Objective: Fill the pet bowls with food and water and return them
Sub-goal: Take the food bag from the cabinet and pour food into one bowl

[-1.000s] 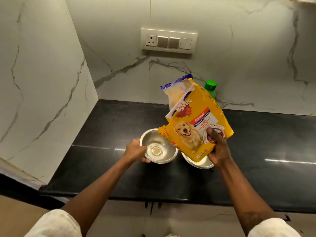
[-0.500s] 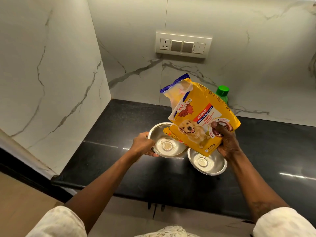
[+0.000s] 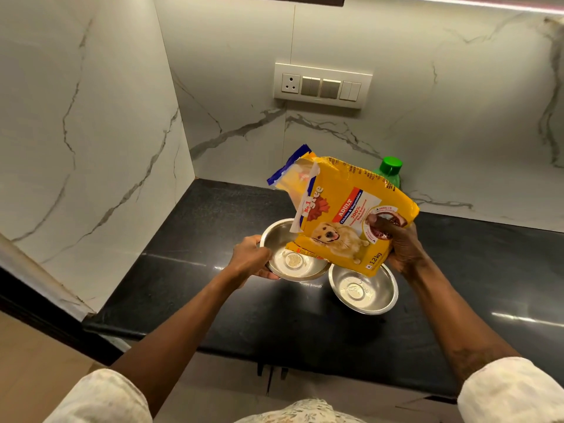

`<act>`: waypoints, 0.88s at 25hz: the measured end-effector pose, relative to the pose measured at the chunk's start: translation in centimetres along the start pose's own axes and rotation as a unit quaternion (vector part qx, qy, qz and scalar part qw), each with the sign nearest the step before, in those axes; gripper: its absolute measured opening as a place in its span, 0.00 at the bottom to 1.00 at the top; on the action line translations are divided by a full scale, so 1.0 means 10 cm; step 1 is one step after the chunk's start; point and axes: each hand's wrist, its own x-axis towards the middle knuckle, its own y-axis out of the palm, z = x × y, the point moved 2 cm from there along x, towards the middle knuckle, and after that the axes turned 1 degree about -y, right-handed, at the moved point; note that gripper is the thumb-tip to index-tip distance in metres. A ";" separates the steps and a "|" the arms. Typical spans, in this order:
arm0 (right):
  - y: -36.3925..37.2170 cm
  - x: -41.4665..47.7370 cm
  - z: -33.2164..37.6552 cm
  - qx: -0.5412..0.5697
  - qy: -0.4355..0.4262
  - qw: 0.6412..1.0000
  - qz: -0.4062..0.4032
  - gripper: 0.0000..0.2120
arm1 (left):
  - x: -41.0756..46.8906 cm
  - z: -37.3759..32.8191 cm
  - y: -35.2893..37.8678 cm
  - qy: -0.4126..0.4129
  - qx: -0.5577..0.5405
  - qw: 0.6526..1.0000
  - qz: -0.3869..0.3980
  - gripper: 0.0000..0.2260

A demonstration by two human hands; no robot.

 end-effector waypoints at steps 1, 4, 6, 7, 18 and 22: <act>0.02 -0.01 0.03 -0.009 0.000 1.000 -0.001 0.25 | 0.00 0.00 0.01 0.001 0.000 1.000 0.001 0.14; 0.04 -0.03 0.09 -0.023 -0.003 1.000 -0.004 0.22 | 0.01 0.00 0.04 -0.002 -0.003 1.000 0.004 0.13; 0.04 -0.04 0.12 -0.023 -0.004 1.000 0.000 0.21 | 0.00 -0.02 0.06 0.004 -0.002 1.000 0.005 0.12; 0.03 -0.04 0.12 -0.025 -0.005 1.000 0.001 0.20 | 0.00 -0.02 0.07 0.007 0.000 1.000 0.005 0.12; -0.09 0.03 0.16 -0.056 -0.011 0.998 0.011 0.36 | 0.03 0.02 0.11 -0.003 0.001 1.000 0.007 0.15; -0.12 0.06 0.18 -0.062 -0.016 0.998 0.009 0.35 | 0.06 0.02 0.14 -0.008 0.010 1.000 0.005 0.17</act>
